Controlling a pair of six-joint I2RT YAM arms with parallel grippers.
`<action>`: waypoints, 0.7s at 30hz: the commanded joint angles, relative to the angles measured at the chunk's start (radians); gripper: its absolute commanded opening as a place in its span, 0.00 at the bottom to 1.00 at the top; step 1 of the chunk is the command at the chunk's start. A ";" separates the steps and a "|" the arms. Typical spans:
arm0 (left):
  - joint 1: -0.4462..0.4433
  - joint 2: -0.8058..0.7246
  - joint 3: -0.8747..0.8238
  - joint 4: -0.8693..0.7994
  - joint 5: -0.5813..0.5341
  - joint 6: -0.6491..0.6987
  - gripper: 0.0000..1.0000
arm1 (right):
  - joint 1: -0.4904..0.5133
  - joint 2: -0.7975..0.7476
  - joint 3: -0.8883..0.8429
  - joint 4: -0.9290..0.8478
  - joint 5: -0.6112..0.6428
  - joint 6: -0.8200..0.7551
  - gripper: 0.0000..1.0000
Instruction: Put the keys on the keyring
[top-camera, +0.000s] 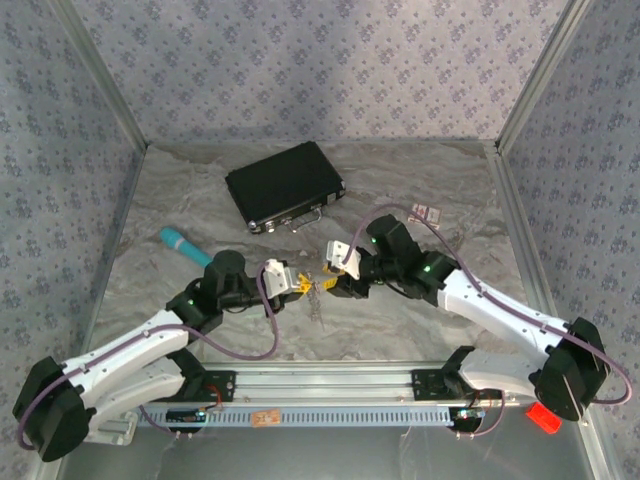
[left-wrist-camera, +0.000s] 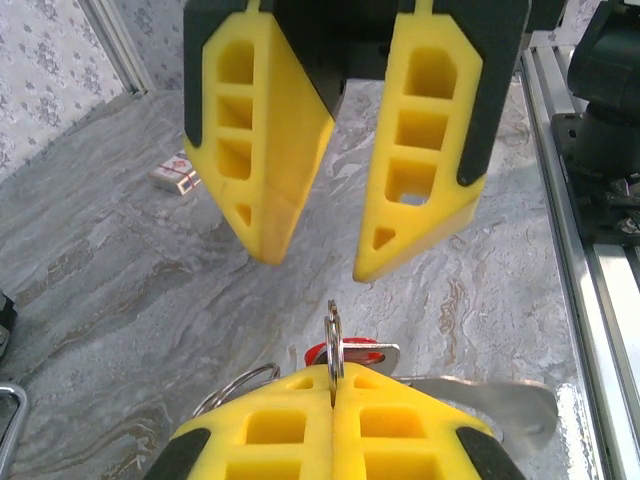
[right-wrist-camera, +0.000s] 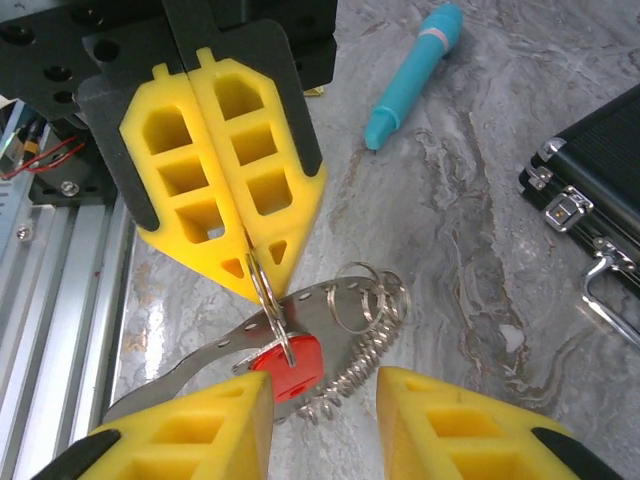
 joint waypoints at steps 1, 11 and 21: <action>0.000 -0.022 -0.009 0.064 0.040 0.003 0.00 | 0.000 0.010 -0.011 0.049 -0.060 0.042 0.32; 0.001 -0.025 -0.010 0.065 0.039 0.006 0.00 | 0.001 0.028 -0.005 0.051 -0.066 0.046 0.26; 0.000 -0.031 -0.010 0.066 0.040 0.007 0.00 | 0.009 0.048 0.009 0.039 -0.071 0.039 0.17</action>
